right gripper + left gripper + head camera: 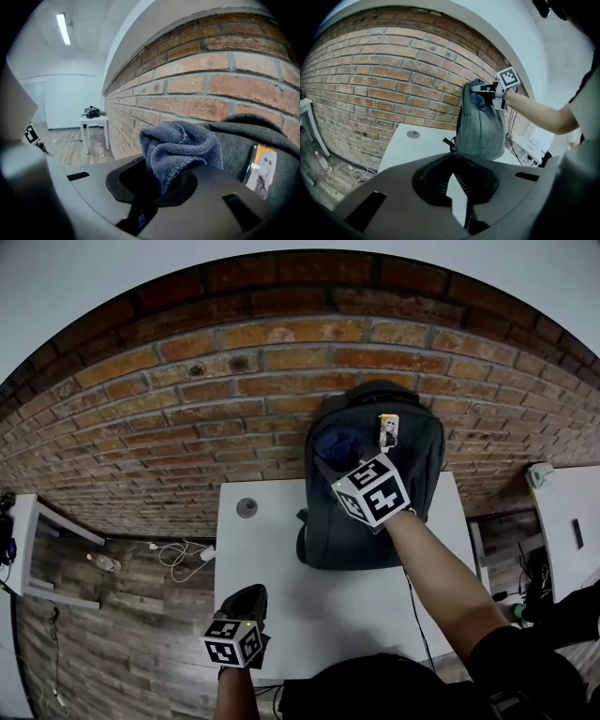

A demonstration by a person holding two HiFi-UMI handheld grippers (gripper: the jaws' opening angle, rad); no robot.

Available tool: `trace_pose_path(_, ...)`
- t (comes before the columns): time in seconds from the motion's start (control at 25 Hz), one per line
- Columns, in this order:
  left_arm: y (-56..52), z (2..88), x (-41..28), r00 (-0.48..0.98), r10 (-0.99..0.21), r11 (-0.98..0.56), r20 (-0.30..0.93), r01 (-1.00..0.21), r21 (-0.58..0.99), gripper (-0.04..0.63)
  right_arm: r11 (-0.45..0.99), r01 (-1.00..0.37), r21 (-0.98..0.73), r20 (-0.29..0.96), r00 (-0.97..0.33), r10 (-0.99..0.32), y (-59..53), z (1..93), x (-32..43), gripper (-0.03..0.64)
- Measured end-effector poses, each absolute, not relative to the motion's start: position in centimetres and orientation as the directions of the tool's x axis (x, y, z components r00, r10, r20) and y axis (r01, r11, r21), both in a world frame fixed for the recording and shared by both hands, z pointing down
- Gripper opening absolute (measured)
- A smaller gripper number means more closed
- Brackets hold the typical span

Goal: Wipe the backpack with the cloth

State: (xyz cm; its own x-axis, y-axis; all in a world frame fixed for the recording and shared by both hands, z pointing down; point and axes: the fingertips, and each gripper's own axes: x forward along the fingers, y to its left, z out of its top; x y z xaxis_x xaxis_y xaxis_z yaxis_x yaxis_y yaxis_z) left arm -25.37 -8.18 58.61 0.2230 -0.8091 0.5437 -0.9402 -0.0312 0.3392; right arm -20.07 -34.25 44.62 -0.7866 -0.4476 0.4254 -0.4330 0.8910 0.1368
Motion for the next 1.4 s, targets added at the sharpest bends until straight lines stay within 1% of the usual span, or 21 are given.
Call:
trace_pose_path(0.16, -7.7, 58.8, -25.2, 0.221, -0.809, -0.028, 0.544, -0.940, 0.340, -0.006, 0.913, -0.395, 0.097, 0.487, -0.781, -0.390, -33.2, 46.0, -19.9, 0.037)
trace_pose_path(0.6, -7.4, 58.6, -24.8, 0.222, -0.812, -0.031, 0.539, -0.940, 0.340, -0.006, 0.934, -0.345, 0.090, 0.570, -0.751, -0.332, -30.1, 49.5, -19.6, 0.037)
trace_pose_path(0.84, -6.9, 58.3, -25.0, 0.211, -0.816, -0.020, 0.538, -0.941, 0.339, -0.006, 0.940, -0.329, 0.089, 0.589, -0.744, -0.316, -28.8, 50.7, -19.3, 0.037)
trace_pose_path(1.24, -6.6, 58.3, -25.1, 0.213, -0.815, -0.022, 0.539, -0.941, 0.338, -0.006, 0.939, -0.343, 0.018, 0.614, -0.738, -0.281, -25.7, 53.3, -18.3, 0.037)
trace_pose_path(1.4, -6.7, 58.3, -25.1, 0.216, -0.816, -0.028, 0.536, -0.941, 0.337, -0.006, 0.935, -0.355, 0.012, 0.618, -0.732, -0.286, -24.6, 54.4, -17.6, 0.037)
